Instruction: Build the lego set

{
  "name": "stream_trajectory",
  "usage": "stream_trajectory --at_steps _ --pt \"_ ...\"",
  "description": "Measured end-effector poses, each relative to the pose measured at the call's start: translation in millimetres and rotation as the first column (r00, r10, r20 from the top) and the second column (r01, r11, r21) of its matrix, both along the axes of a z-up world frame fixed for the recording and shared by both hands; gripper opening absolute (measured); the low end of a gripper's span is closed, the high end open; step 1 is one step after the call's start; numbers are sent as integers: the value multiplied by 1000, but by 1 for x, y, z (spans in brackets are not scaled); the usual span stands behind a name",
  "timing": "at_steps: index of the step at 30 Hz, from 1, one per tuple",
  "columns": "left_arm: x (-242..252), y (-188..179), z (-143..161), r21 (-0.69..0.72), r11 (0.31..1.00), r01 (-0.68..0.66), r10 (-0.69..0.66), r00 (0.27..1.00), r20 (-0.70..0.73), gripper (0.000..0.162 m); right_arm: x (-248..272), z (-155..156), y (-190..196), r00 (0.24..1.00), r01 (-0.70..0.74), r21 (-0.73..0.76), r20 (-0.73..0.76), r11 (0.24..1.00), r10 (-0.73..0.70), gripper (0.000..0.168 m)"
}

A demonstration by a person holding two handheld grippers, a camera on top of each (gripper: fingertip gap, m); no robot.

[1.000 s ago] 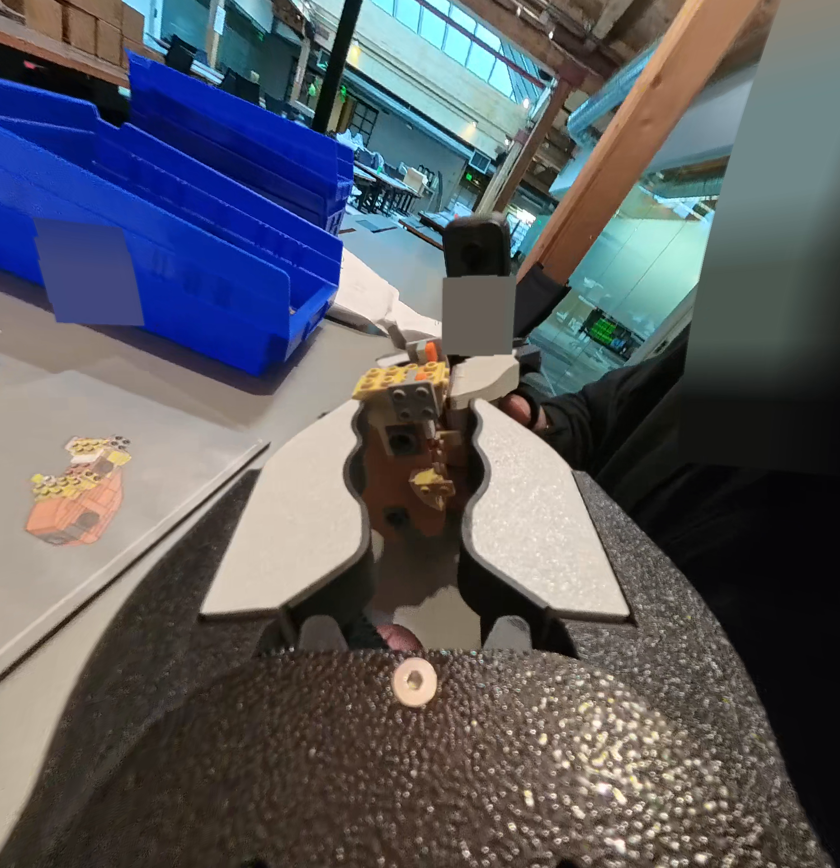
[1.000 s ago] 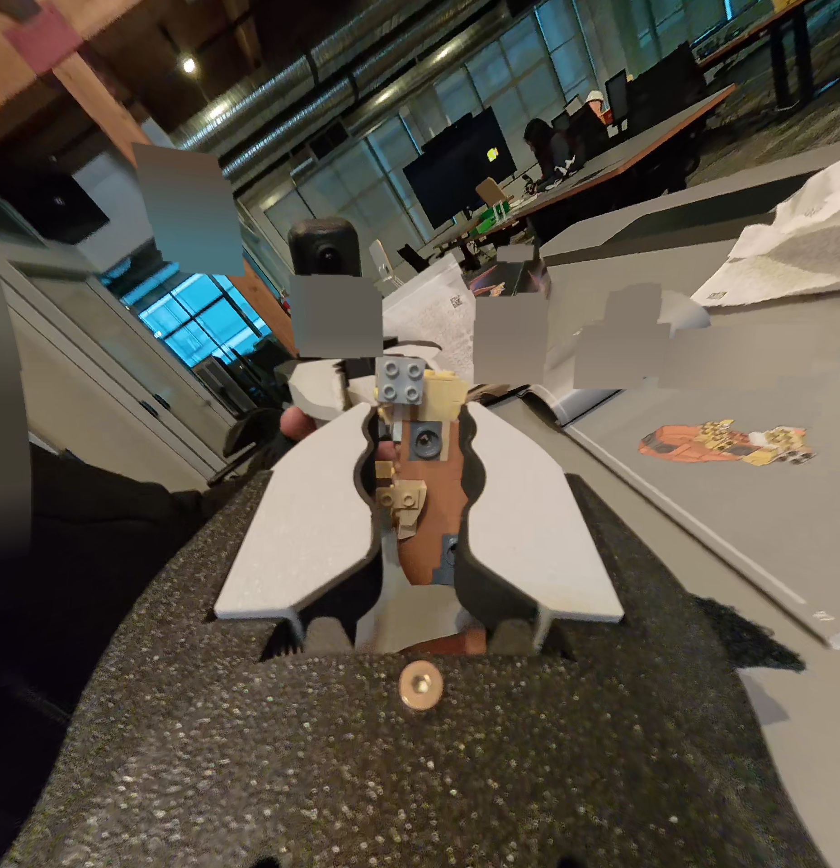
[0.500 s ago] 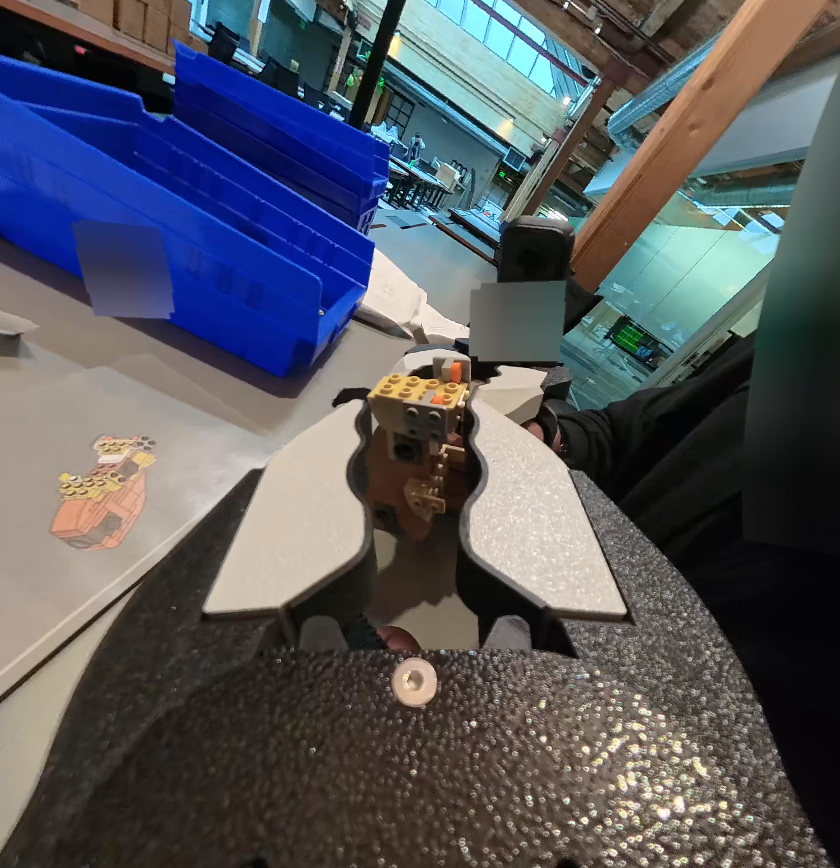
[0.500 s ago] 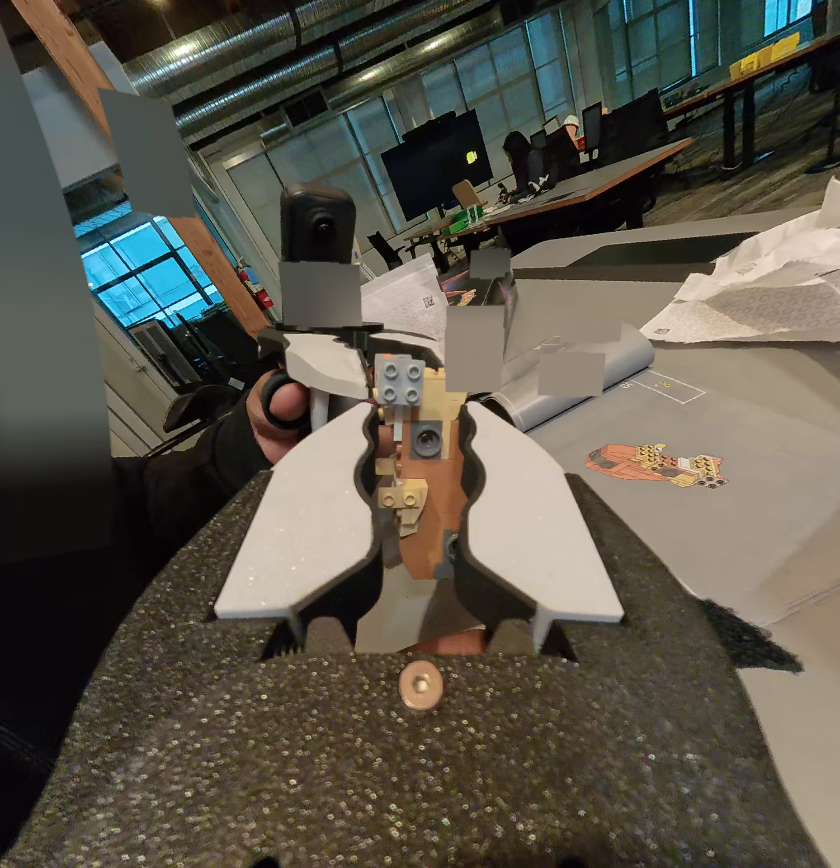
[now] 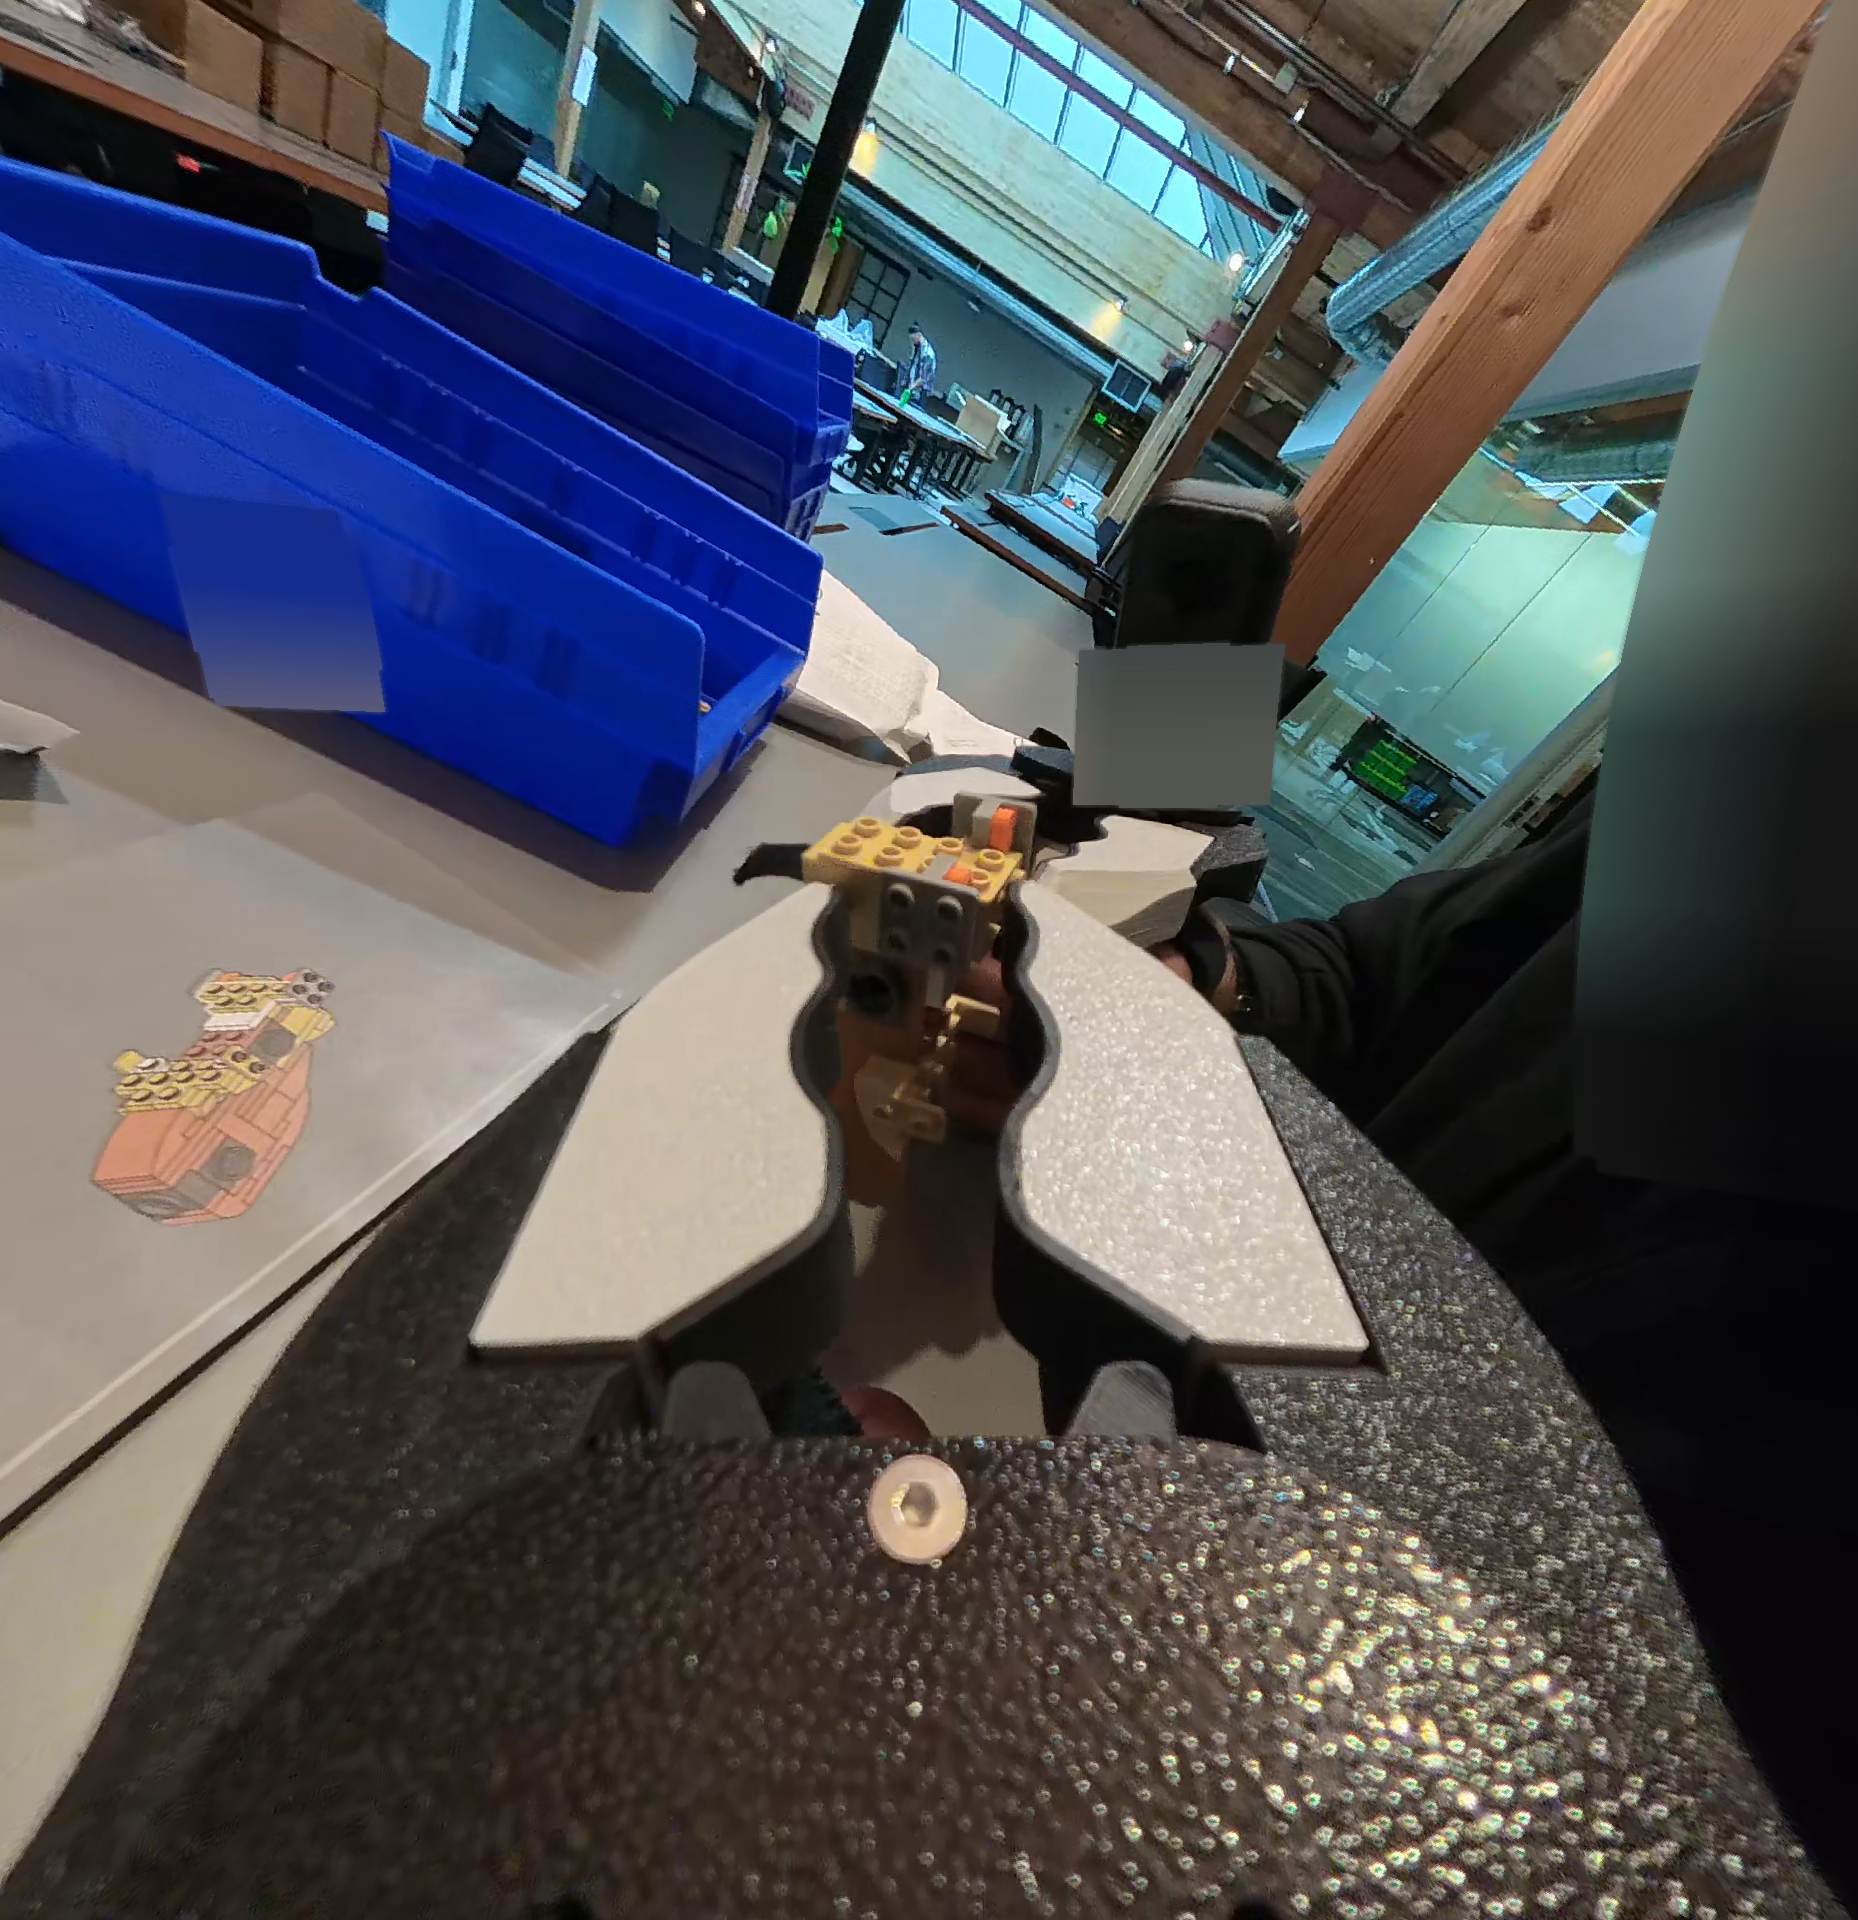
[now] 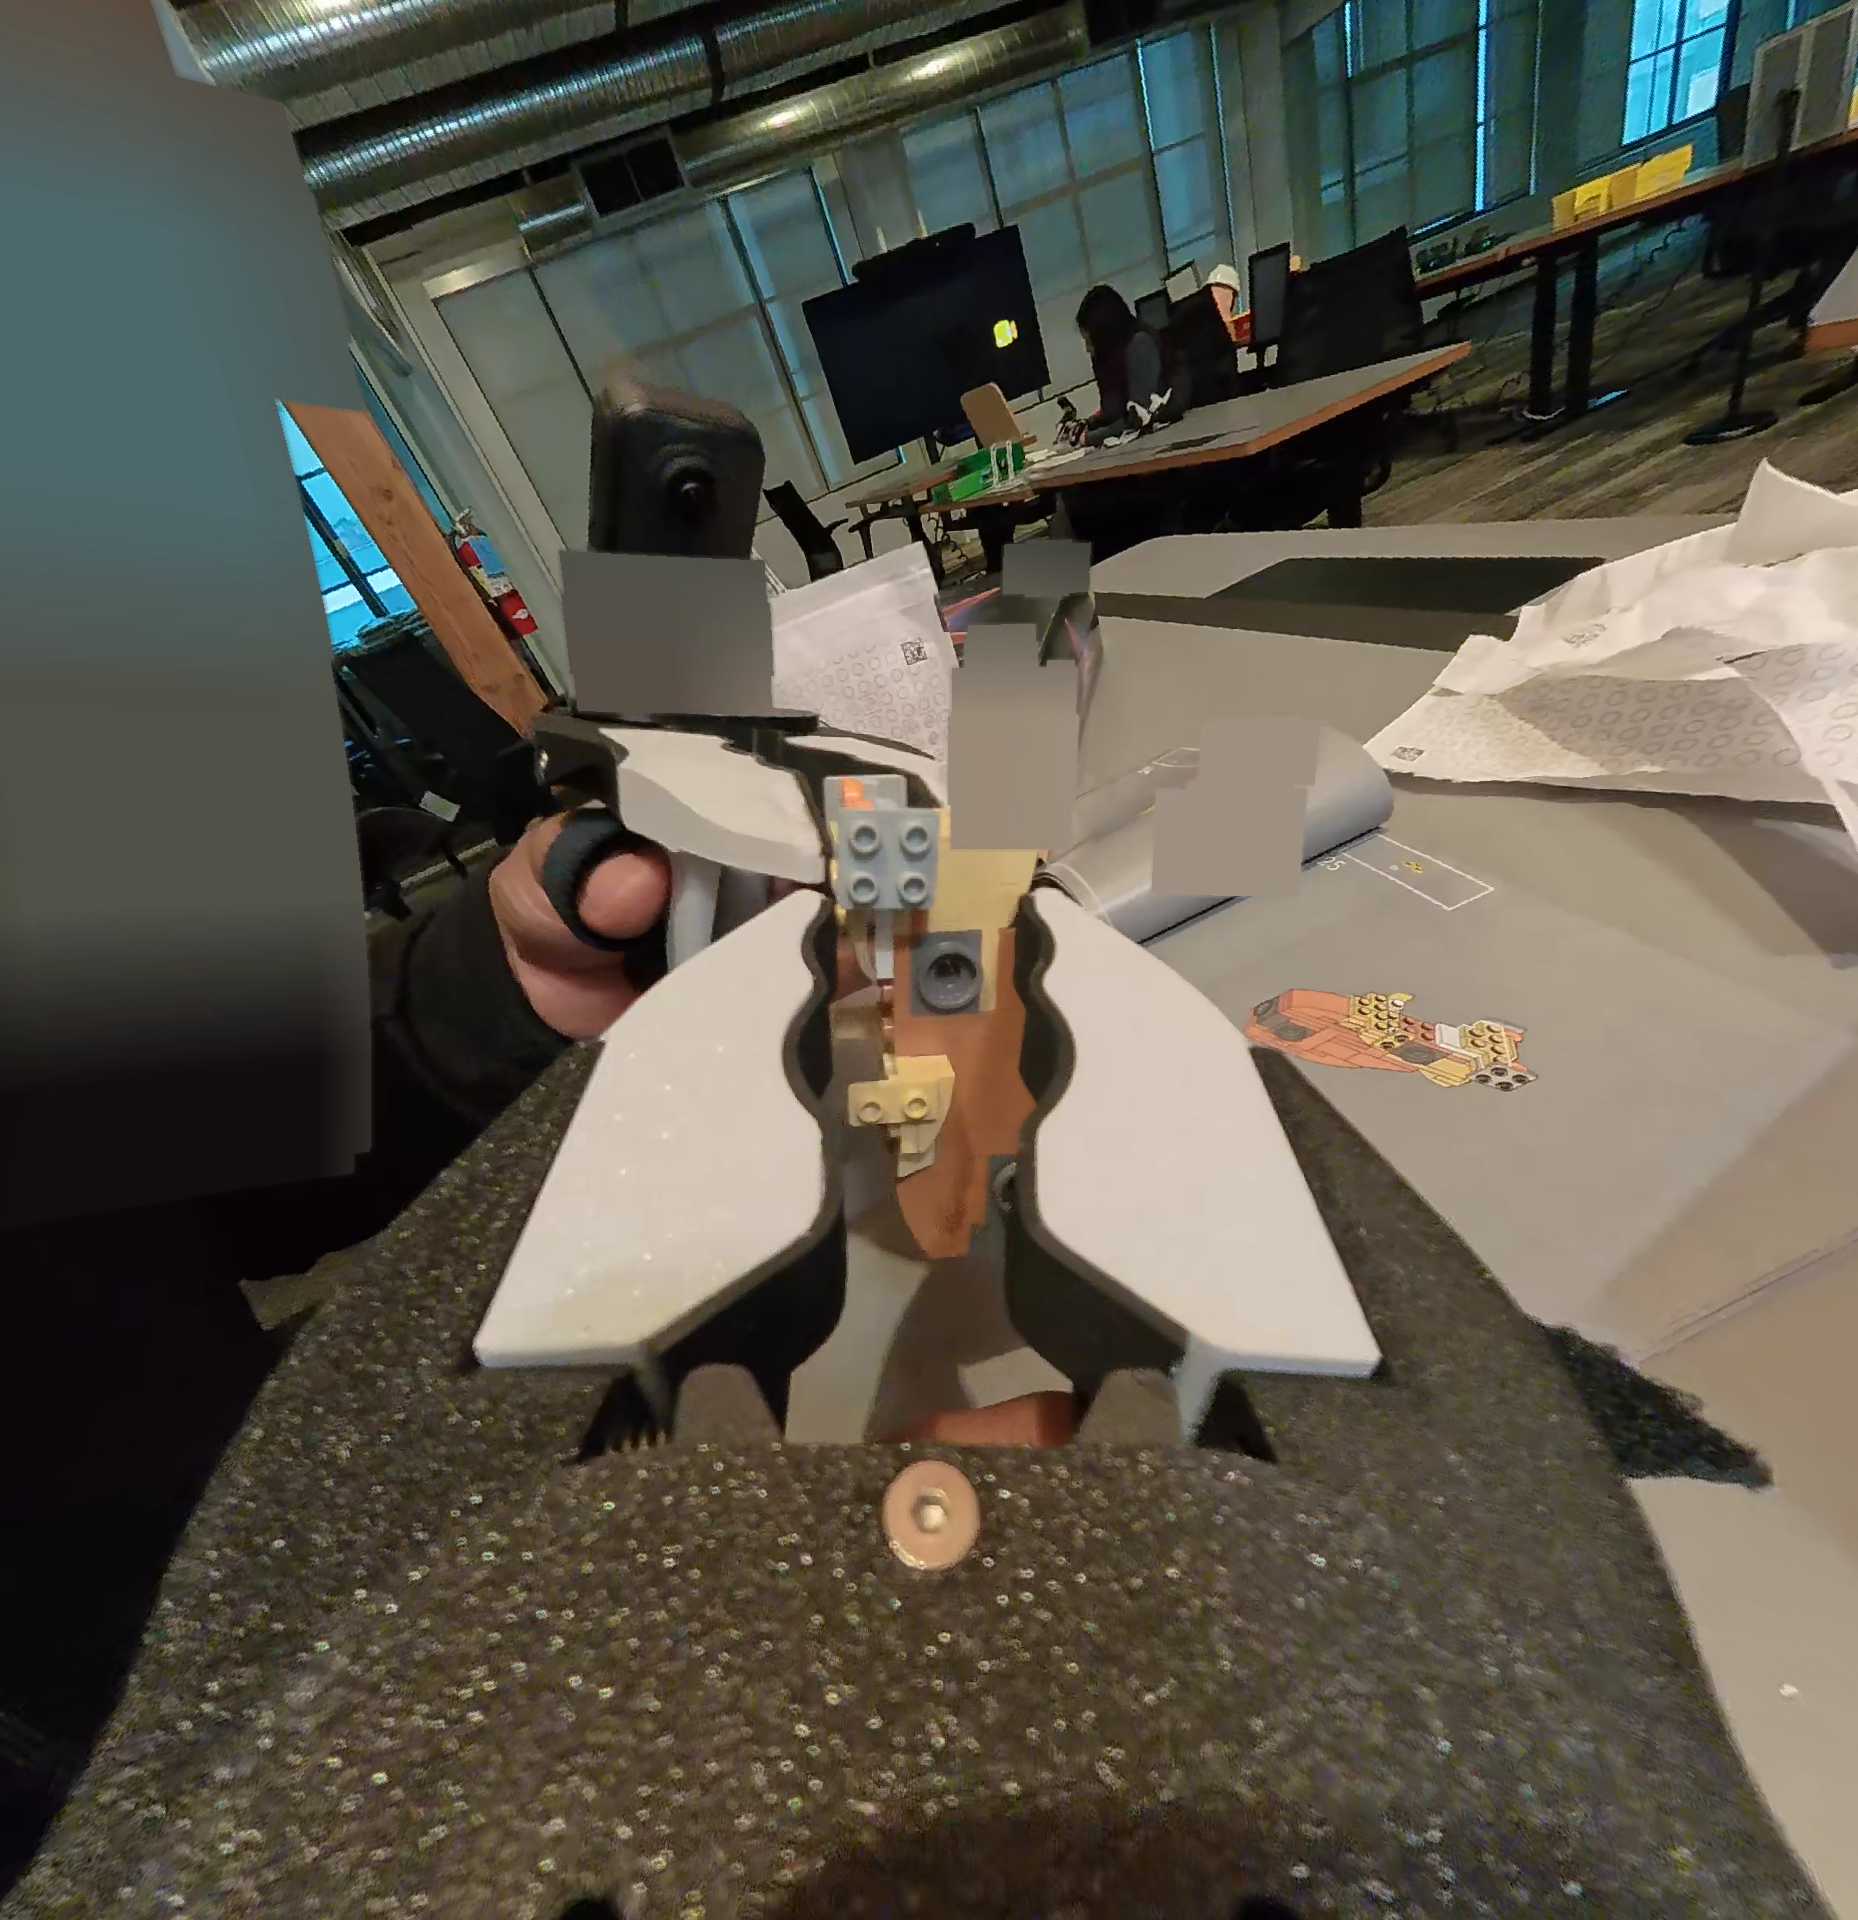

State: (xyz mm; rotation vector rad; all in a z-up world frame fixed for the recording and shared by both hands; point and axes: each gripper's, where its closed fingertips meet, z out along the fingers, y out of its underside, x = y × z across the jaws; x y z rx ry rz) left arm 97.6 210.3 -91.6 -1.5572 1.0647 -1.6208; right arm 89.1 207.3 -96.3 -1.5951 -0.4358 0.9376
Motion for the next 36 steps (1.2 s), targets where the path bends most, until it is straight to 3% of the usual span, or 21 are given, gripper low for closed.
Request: stream_trajectory --at_steps 10,18,24,29,32,36 --pt "0 1 0 30 999 -32 31 999 13 23 1 0 2 1000 9 -10 -3 1000 -9 33" --pt "-4 -1 3 -19 999 -40 41 998 41 26 2 1 4 986 -62 -117 -162 991 43 32" --pt "-9 -2 4 -34 999 -17 18 999 46 31 -3 -5 1 978 -126 -186 -186 974 91 32" --pt "-16 -6 1 -39 999 26 -26 1000 0 33 -2 -22 -5 965 -226 -402 -216 887 148 32" --pt "-13 -17 -12 72 995 69 -63 994 -90 33 0 -37 -12 961 -271 -525 -197 806 195 32" --pt "-7 -20 -33 233 968 98 -47 976 -213 32 -1 -54 -17 961 -271 -594 -129 758 243 32"
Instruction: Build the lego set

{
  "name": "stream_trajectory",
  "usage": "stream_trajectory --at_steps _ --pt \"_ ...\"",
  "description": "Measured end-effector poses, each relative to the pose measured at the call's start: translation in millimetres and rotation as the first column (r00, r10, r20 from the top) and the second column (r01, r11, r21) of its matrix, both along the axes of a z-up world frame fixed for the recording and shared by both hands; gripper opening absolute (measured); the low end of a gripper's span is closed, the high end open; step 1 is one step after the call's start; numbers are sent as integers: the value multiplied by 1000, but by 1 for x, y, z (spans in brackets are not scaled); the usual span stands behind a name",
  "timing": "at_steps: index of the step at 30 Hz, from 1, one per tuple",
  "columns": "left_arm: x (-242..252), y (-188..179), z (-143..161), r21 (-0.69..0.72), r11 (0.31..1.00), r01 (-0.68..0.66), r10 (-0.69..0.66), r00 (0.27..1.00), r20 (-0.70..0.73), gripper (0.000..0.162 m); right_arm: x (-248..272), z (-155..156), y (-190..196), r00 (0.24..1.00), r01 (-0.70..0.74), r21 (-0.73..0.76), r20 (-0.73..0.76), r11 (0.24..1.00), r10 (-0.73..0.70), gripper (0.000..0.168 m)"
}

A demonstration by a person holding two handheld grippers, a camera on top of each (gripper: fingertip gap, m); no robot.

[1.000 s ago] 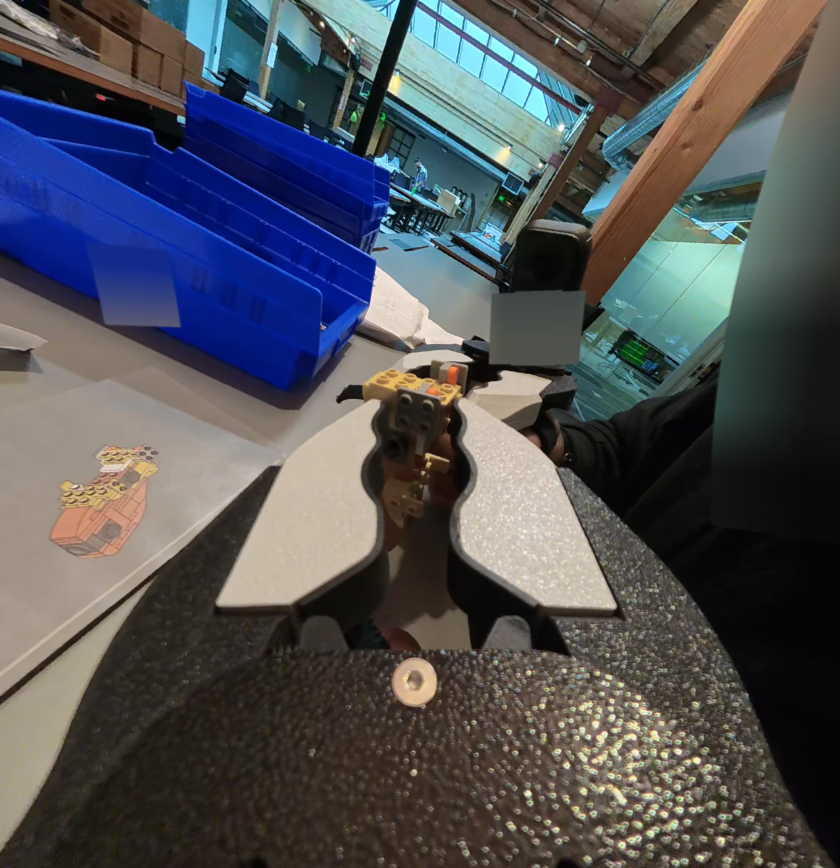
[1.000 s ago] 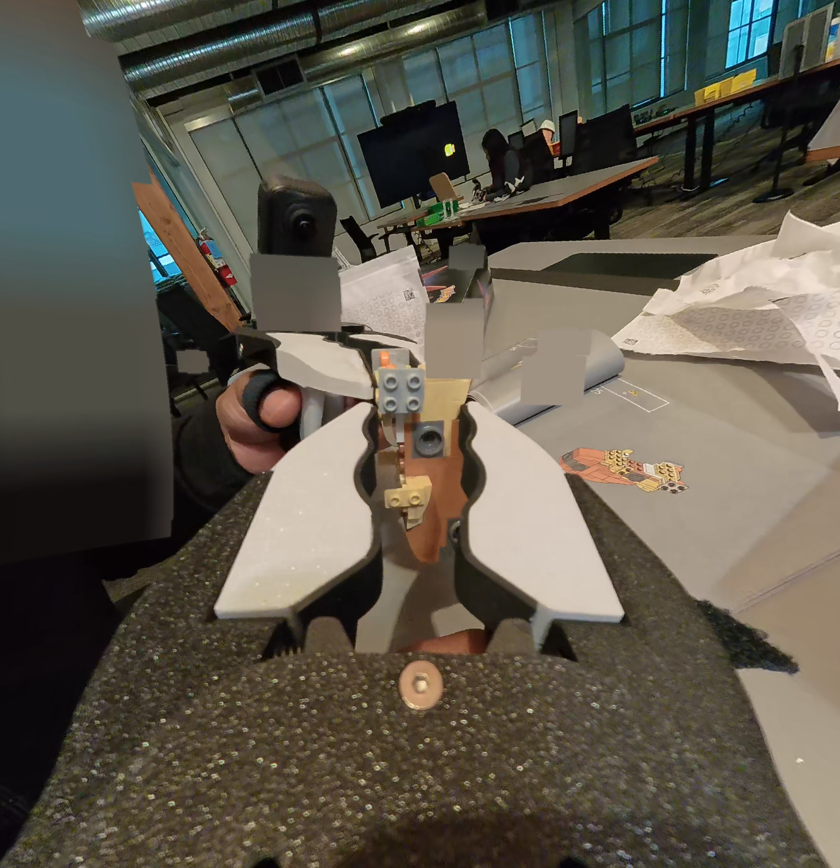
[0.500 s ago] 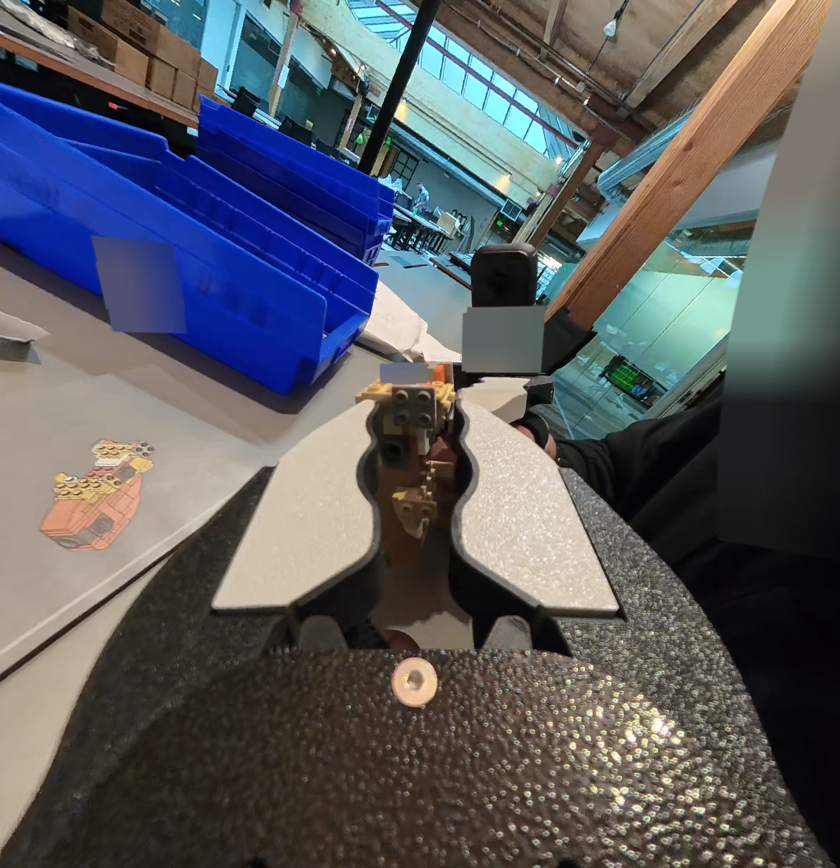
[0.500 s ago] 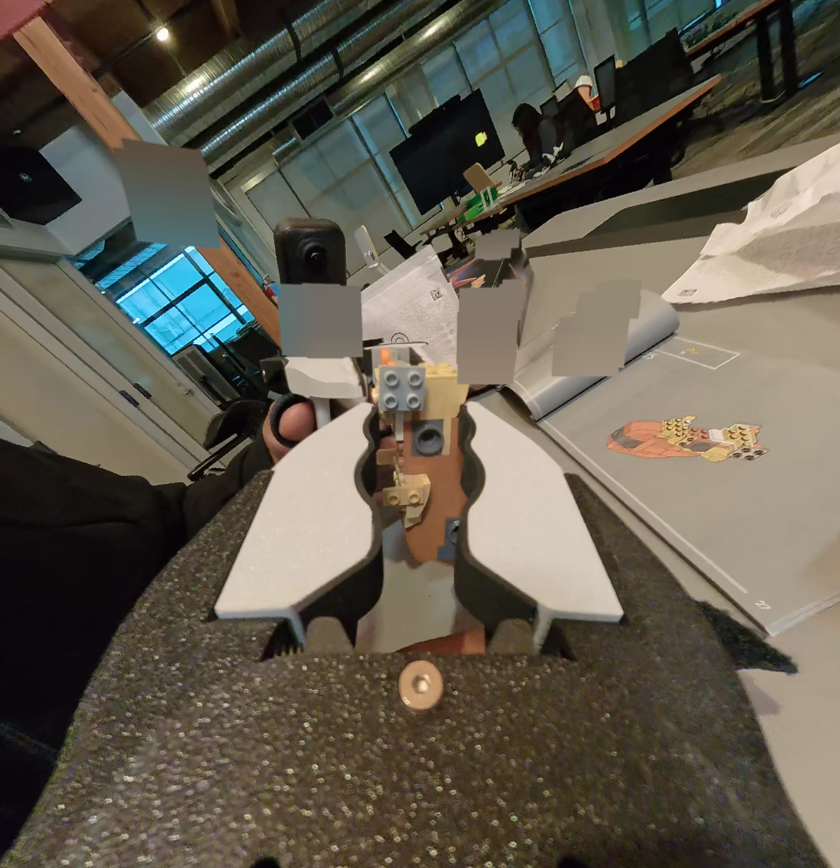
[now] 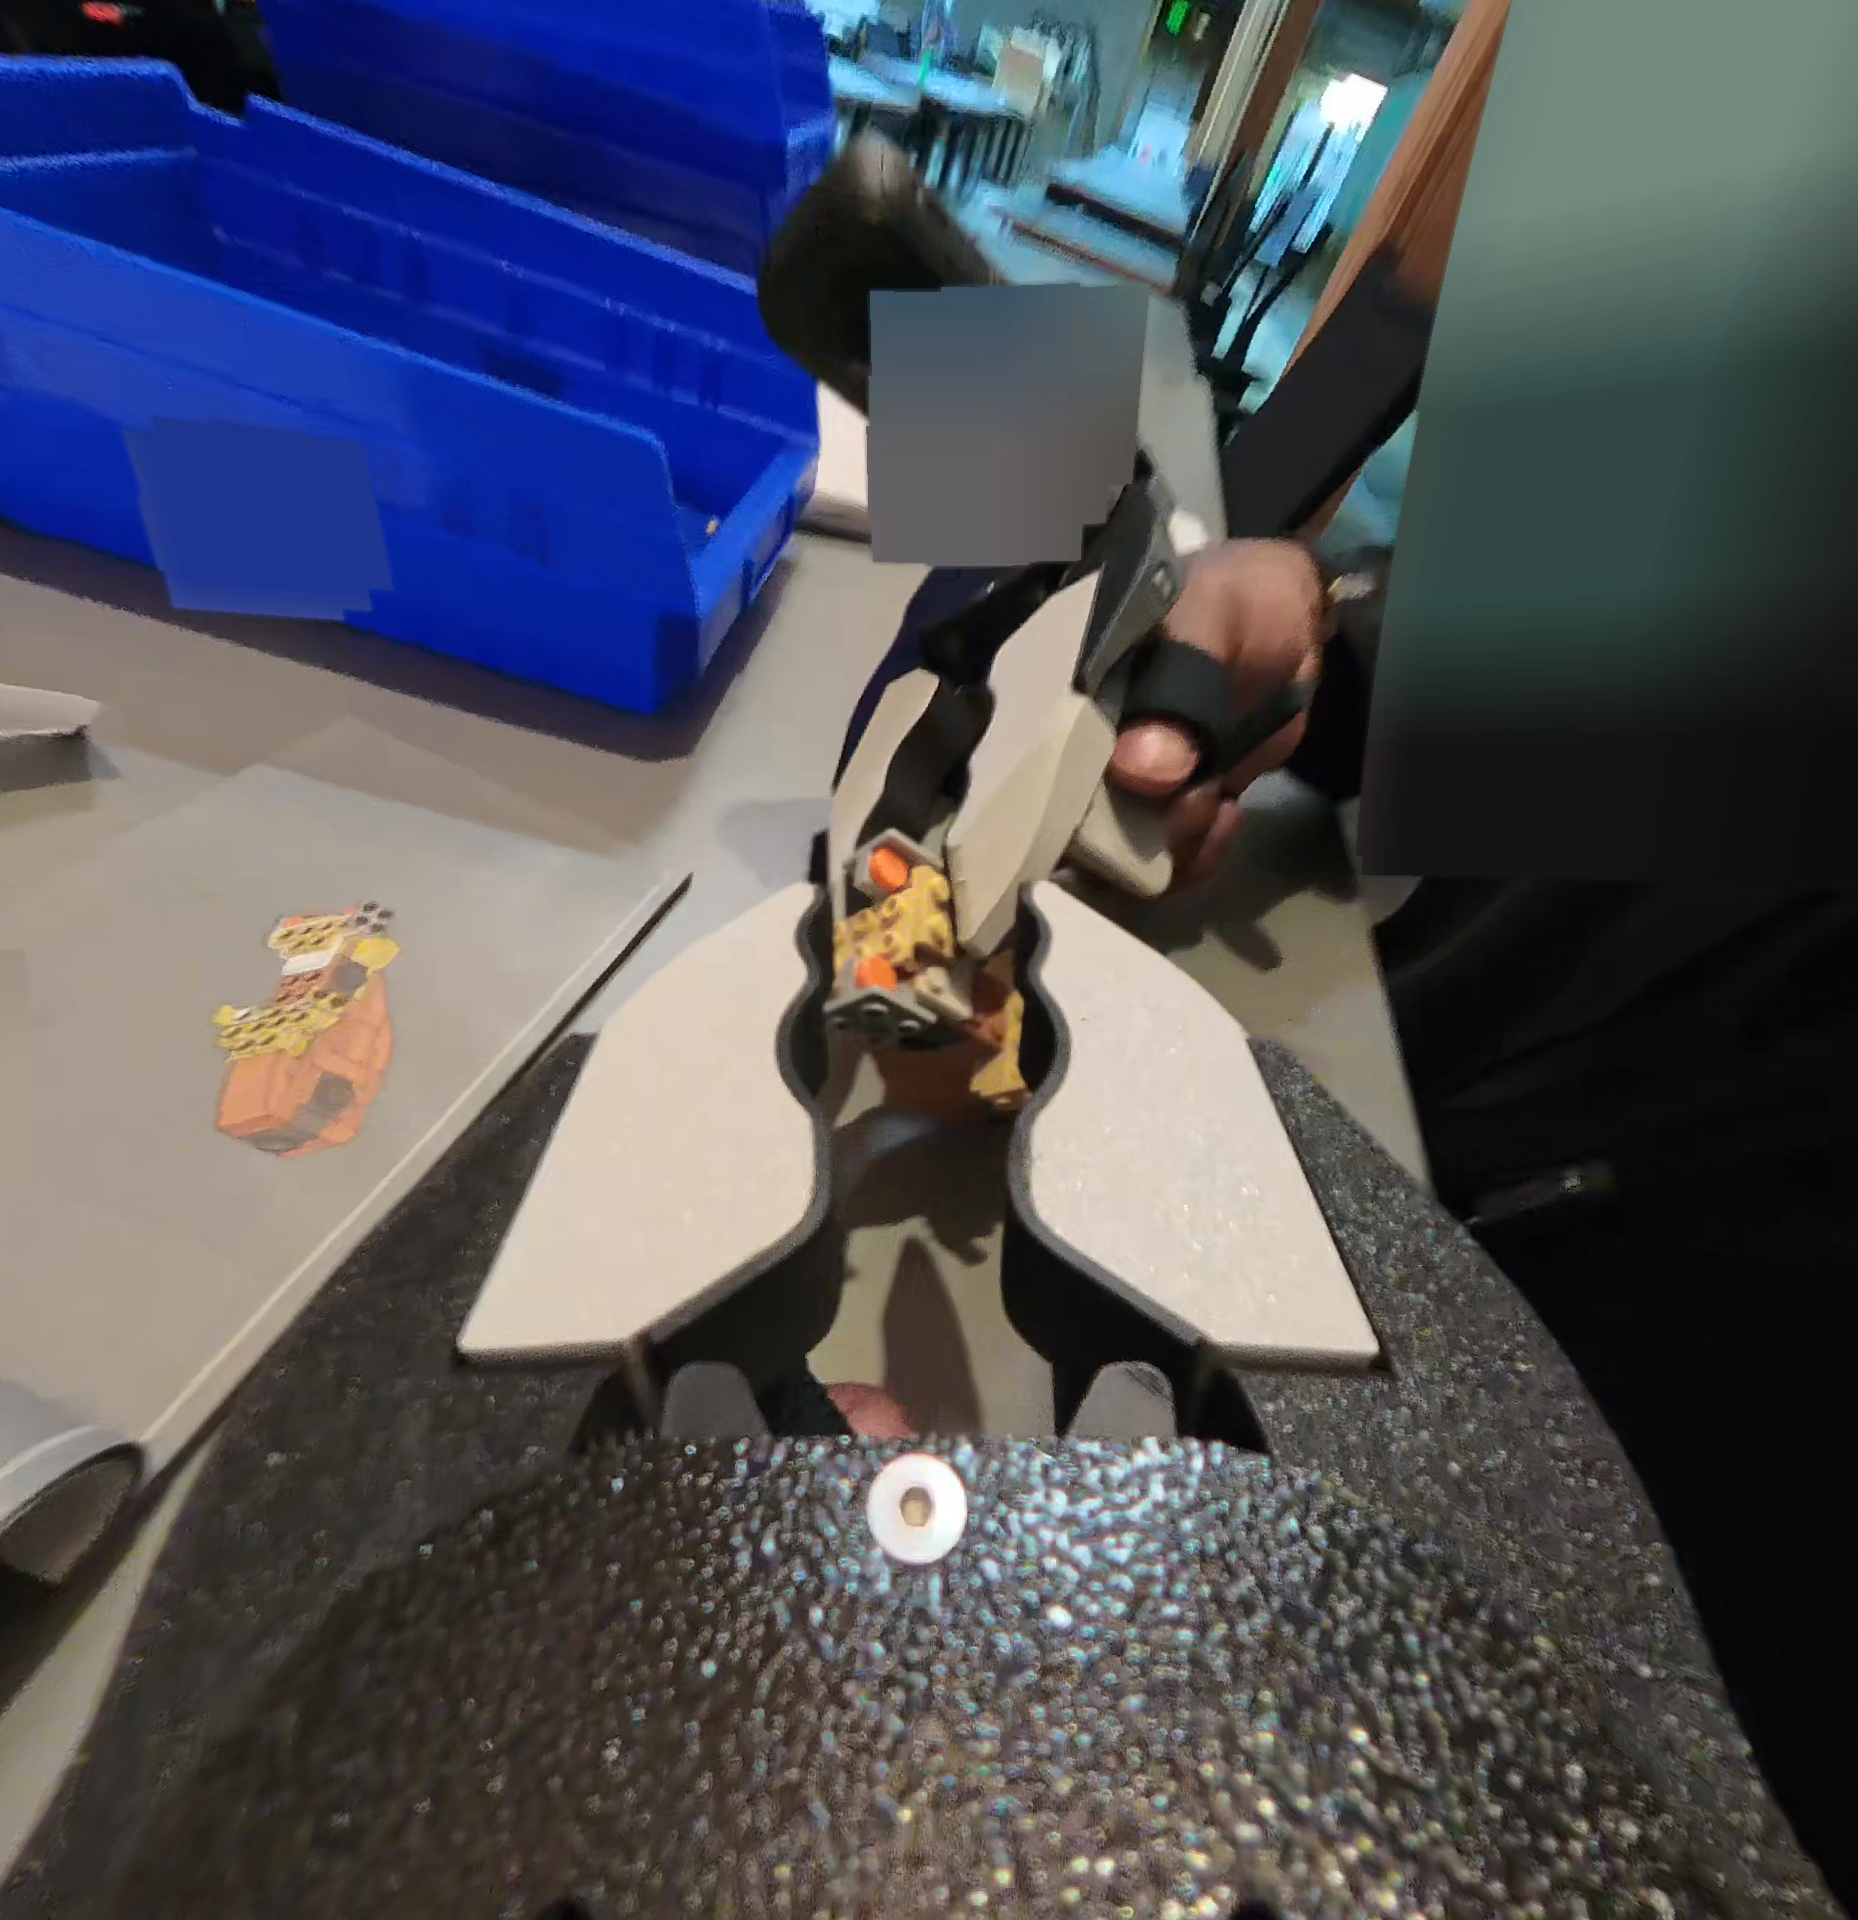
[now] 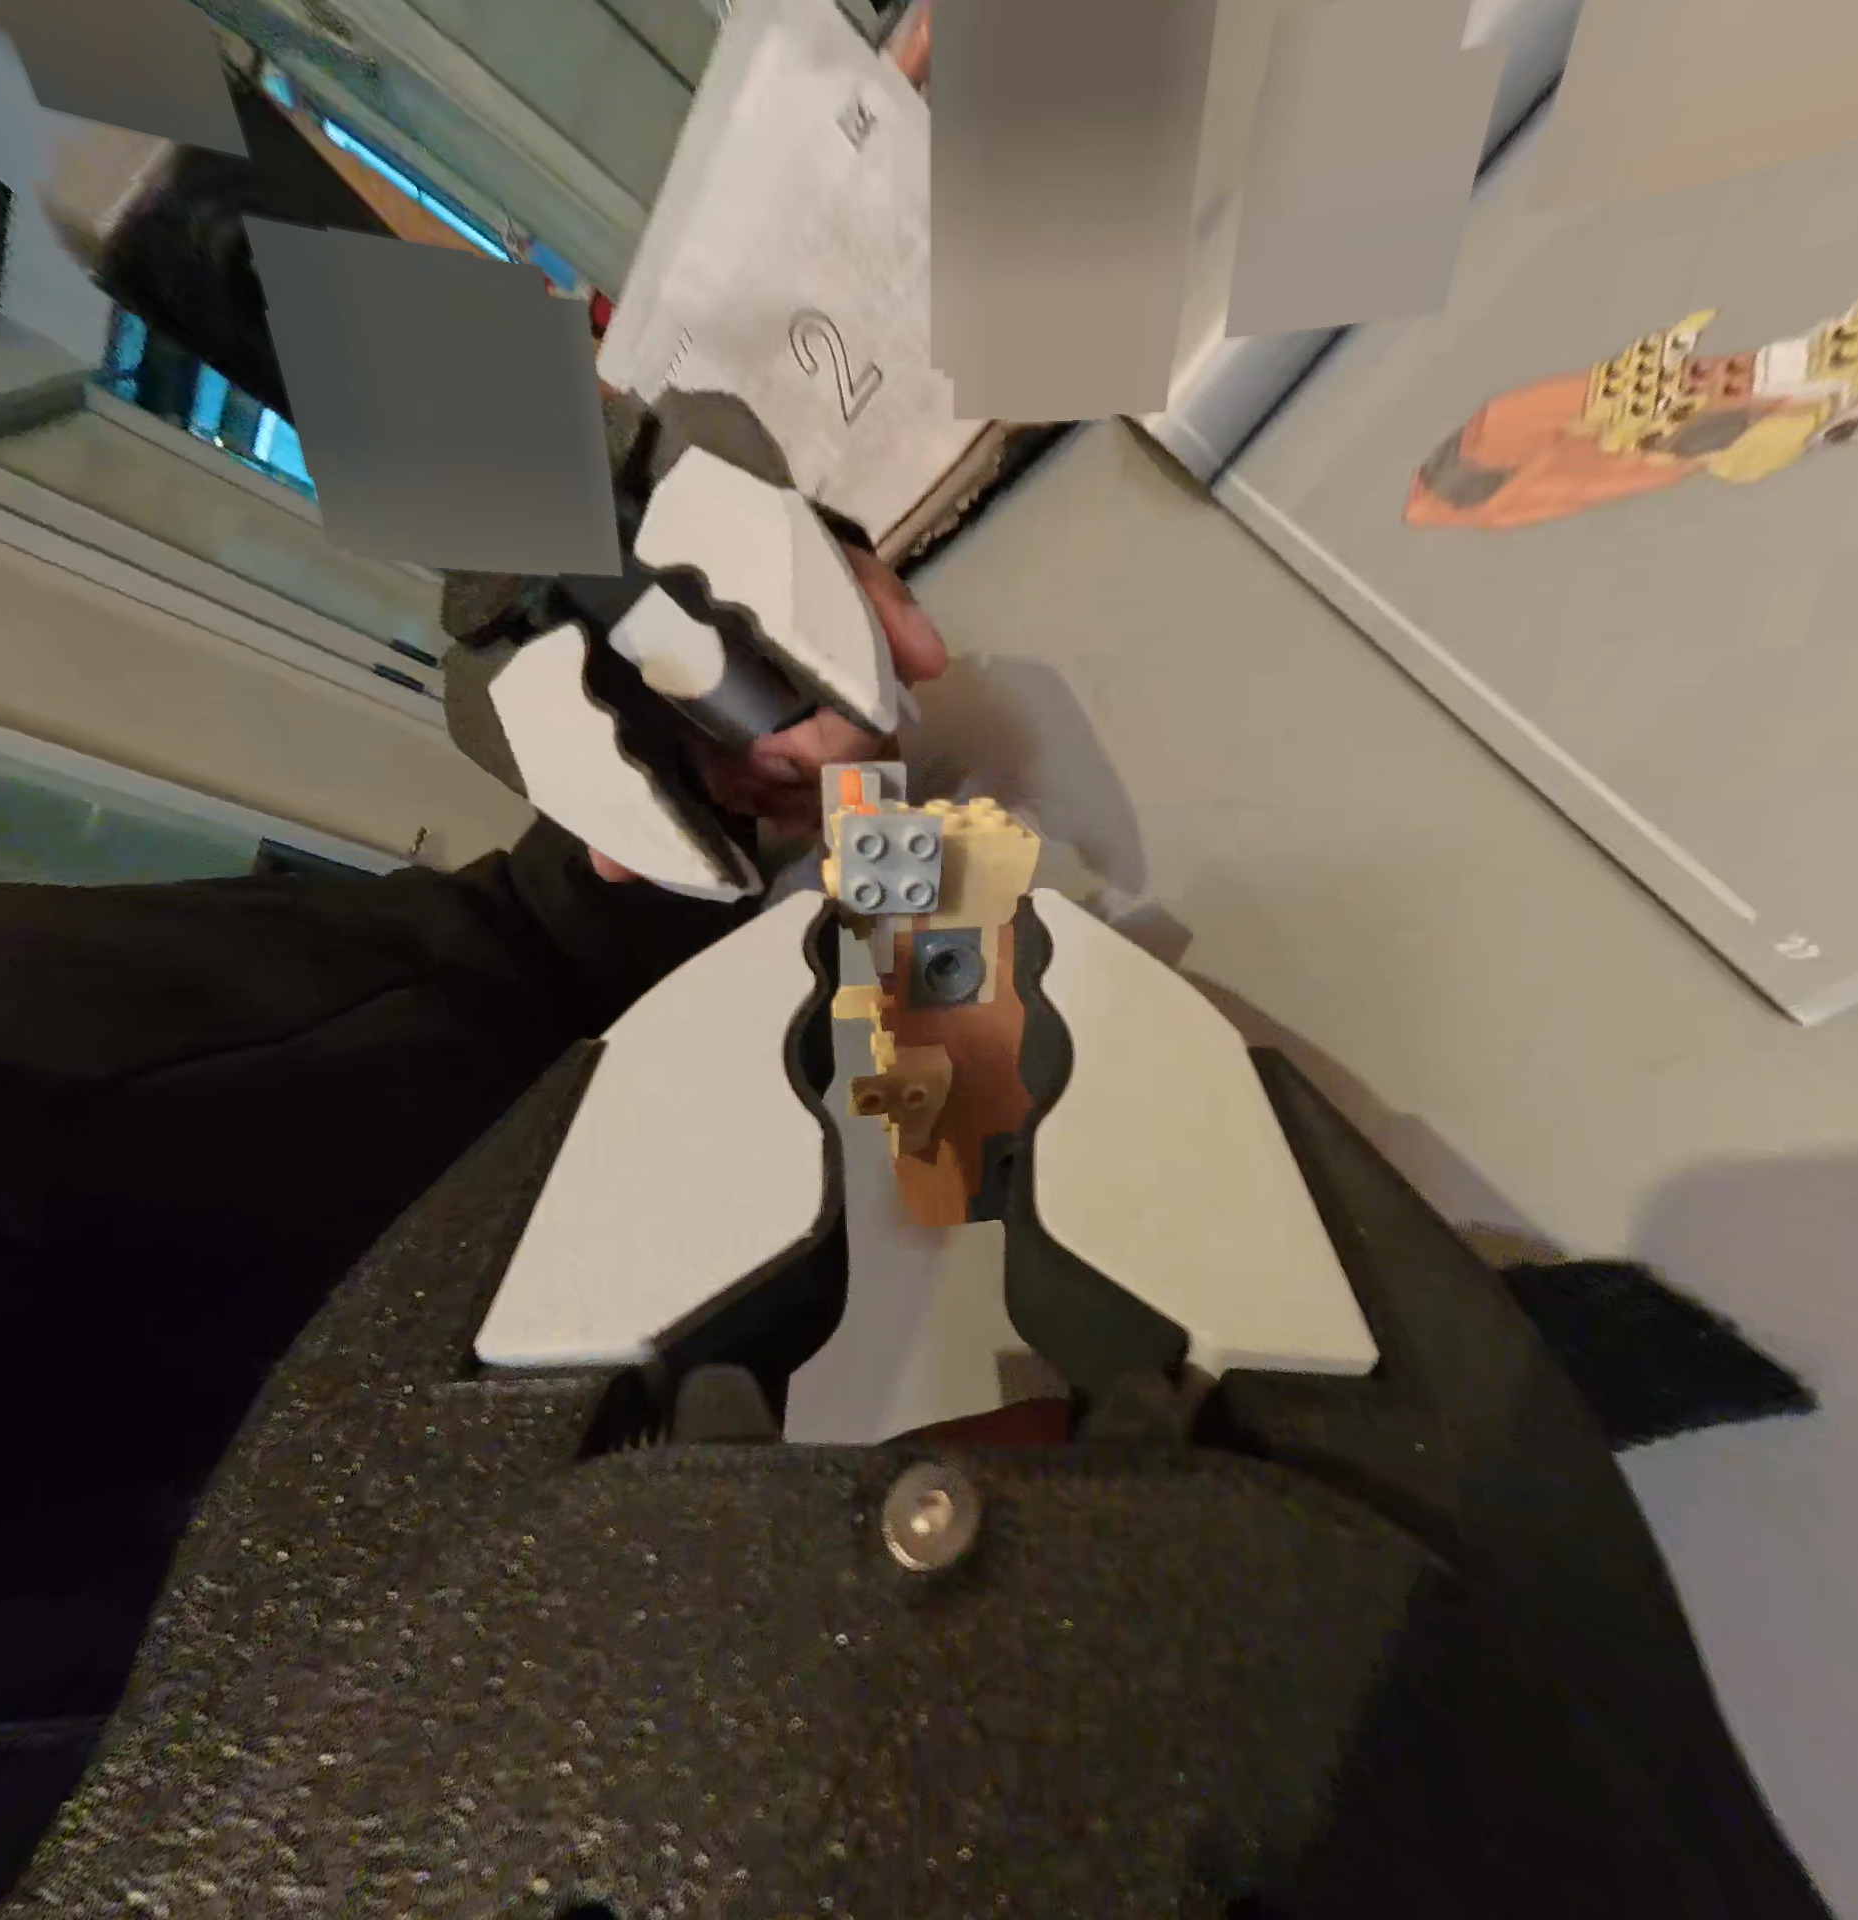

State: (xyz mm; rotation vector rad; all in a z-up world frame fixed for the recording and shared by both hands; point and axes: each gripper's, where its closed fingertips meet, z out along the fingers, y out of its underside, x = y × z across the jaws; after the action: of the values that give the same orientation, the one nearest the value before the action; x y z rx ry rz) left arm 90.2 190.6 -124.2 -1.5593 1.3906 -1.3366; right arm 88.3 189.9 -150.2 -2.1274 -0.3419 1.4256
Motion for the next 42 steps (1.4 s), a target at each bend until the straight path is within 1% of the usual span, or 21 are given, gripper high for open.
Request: stream_trajectory --at_steps 3,6,8,11,14,17,19,21,27,30,33,36,42 --pt "0 4 -16 57 998 -4 9 997 -76 32 -3 -6 -1 1000 -28 -25 10 999 29 32" --pt "-1 5 -22 27 1000 9 -6 995 -102 29 -4 -10 1 999 -39 -34 28 999 40 32" --pt "-3 7 -25 14 1000 14 -12 992 -122 21 -5 -12 3 998 -47 -39 37 998 48 32" --pt "-4 7 -29 -42 999 16 -21 991 -133 15 -5 -16 6 996 -48 -46 68 998 52 32" --pt "-5 8 -31 -101 995 4 -16 992 -126 15 -5 -18 7 996 -54 -54 73 997 58 33" --pt "-6 8 -31 -129 992 4 -19 993 -115 16 -6 -17 8 996 -62 -53 66 997 65 32" --pt "-7 6 -29 -155 988 24 -40 994 -99 23 -7 -16 8 996 -68 -52 53 996 71 32" --pt "-10 6 -24 -193 980 54 -67 996 -61 26 -7 -16 8 997 -70 -51 39 996 72 32" --pt "-21 17 -21 -313 944 106 -109 994 9 28 -9 -15 7 996 -85 -52 15 995 86 32" --pt "-19 15 -21 -302 943 136 -134 991 27 28 -10 -15 7 996 -90 -54 6 995 90 32" --pt "-16 1 -24 -247 950 191 -196 981 4 28 -11 -14 7 996 -85 -57 -2 995 85 33" --pt "-15 -2 -25 -180 966 185 -189 982 -1 29 -10 -15 7 997 -79 -65 -15 995 78 32" --pt "-15 -4 -24 -190 964 186 -188 982 4 29 -10 -15 5 997 -68 -87 -41 994 64 33"
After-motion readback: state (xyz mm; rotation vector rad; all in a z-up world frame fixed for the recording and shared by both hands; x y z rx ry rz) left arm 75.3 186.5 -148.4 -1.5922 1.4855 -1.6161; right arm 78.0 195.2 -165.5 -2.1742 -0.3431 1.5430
